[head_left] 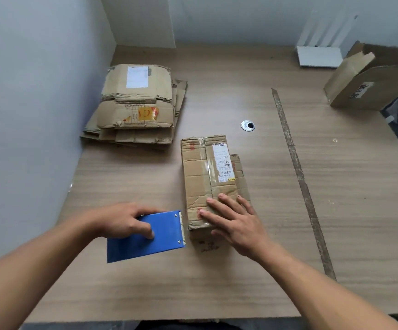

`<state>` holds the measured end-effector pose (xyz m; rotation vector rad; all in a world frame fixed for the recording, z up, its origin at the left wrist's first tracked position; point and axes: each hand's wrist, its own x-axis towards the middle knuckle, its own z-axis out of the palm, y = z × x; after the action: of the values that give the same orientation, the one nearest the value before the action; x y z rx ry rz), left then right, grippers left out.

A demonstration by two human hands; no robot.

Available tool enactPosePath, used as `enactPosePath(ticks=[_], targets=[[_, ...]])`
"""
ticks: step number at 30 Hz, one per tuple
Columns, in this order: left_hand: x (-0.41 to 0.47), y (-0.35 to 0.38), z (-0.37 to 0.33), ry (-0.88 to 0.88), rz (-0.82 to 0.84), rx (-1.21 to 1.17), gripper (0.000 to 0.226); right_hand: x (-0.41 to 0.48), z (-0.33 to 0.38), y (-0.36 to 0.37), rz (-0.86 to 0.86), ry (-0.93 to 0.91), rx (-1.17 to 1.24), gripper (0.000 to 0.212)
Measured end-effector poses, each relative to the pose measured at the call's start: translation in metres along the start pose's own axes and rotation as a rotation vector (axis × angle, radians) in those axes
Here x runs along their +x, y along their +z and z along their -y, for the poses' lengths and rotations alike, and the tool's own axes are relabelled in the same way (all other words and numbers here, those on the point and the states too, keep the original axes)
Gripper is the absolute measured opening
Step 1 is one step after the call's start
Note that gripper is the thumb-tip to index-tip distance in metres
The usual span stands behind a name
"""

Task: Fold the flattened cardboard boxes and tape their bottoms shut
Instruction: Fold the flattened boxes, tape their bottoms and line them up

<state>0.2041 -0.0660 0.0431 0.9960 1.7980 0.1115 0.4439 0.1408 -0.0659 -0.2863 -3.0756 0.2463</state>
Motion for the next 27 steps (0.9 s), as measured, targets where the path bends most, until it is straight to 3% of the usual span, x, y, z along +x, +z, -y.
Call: enactPosePath(ticks=[9, 27], targets=[[-0.021, -0.004, 0.029, 0.064, 0.045, -0.078, 0.046, -0.001, 0.001, 0.0, 0.004, 0.029, 0.01, 0.05], [0.018, -0.006, 0.057, -0.07, 0.092, -0.094, 0.043, -0.002, 0.001, -0.004, 0.043, 0.052, -0.011, 0.047]])
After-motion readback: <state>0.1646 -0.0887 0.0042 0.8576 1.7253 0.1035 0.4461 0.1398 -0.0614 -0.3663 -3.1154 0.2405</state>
